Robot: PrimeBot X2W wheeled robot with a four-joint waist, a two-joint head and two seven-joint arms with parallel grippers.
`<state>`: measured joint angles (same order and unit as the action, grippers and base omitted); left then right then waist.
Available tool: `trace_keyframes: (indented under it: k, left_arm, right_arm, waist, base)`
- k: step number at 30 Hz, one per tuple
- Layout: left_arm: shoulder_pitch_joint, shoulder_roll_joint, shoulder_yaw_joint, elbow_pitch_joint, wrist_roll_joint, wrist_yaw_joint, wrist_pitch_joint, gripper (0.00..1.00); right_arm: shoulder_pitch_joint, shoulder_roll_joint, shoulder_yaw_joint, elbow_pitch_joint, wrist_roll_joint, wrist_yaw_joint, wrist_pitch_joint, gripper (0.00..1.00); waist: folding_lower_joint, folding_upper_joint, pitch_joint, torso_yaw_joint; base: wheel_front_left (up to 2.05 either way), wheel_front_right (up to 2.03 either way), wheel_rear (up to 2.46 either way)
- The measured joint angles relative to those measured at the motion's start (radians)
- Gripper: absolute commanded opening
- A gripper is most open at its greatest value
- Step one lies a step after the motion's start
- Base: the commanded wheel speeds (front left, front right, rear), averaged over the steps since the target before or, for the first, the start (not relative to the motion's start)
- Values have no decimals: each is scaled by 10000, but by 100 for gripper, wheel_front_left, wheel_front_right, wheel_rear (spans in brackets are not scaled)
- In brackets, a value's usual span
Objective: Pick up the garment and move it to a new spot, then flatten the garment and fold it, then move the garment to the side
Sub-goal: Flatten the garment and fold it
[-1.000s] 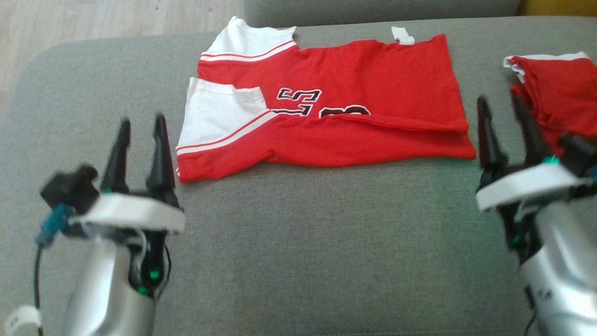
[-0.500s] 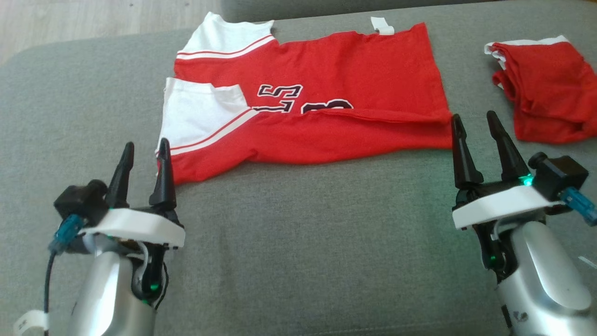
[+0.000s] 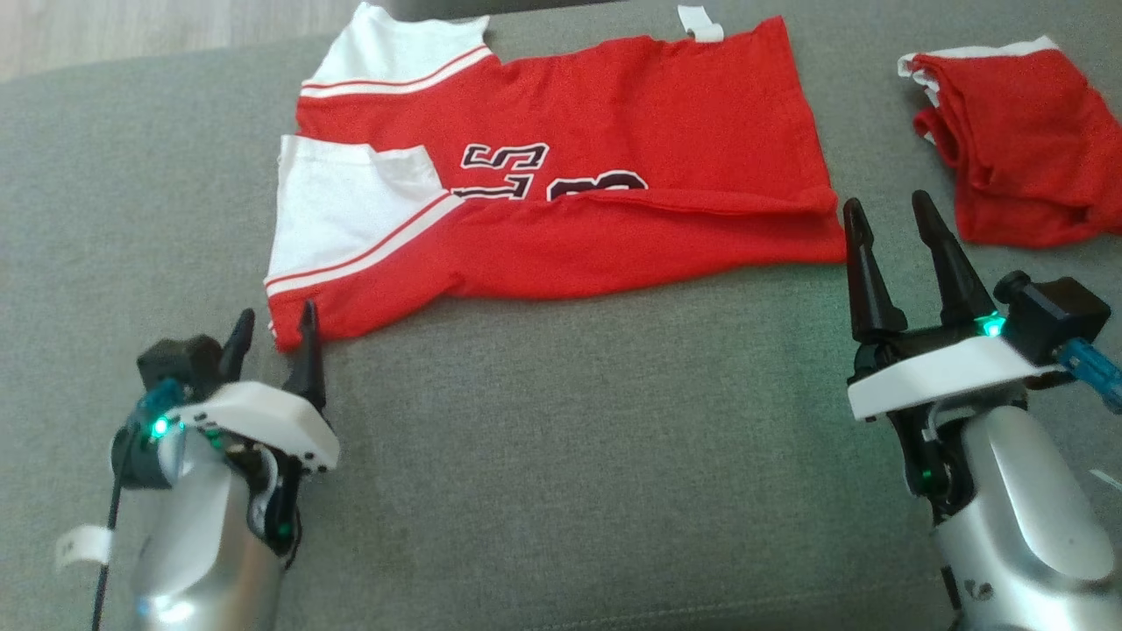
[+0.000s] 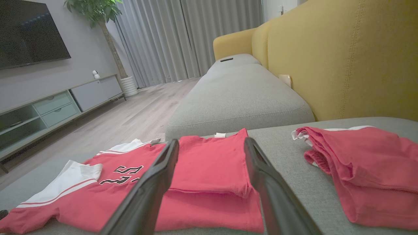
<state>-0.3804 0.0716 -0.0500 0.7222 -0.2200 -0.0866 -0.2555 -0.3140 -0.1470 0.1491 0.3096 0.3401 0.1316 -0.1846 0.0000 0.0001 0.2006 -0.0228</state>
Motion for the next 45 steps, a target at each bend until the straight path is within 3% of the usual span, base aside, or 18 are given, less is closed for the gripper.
trace_keyframes:
  k: [13, 15, 16, 23, 28, 32, 45]
  left_arm:
    - [-1825, 447, -366, 2418, 251, -29, 543, 100]
    - [-2006, 449, -416, 2617, 249, -111, 602, 12]
    - [-2047, 451, -468, 2673, 249, -153, 579, 0]
    - [-1988, 328, -629, 2284, 150, -282, 94, 0]
    - [-1817, 259, -581, -288, 171, -341, 65, 0]
    - [-1314, 222, -560, -1448, 349, -368, 61, 0]
    - [-943, 173, -734, -1975, 426, -380, 61, 0]
  right_arm:
    - [-33, 27, -23, -334, -77, 0, 247, 100]
    - [-33, 27, -54, -334, -119, 0, 328, 100]
    - [-33, 27, -90, -324, -148, 0, 380, 100]
    - [-33, 90, -642, 86, -587, 0, 940, 100]
    - [-57, 385, -1172, 416, -1085, 0, 1515, 100]
    - [-134, 558, -1467, 663, -1321, 0, 1848, 100]
    - [-1160, 857, -2769, 2500, -1450, 0, 3051, 100]
  waist:
    - [0, 0, 628, -220]
    - [0, 0, 632, -219]
    - [0, 0, 623, -214]
    - [0, 0, 425, -13]
    - [0, 0, 374, 282]
    - [0, 0, 416, 423]
    - [0, 0, 609, 581]
  base:
    - [0, 0, 0]
    - [0, 0, 0]
    - [0, 0, 0]
    - [0, 0, 0]
    - [0, 0, 0]
    - [0, 0, 0]
    - [0, 0, 0]
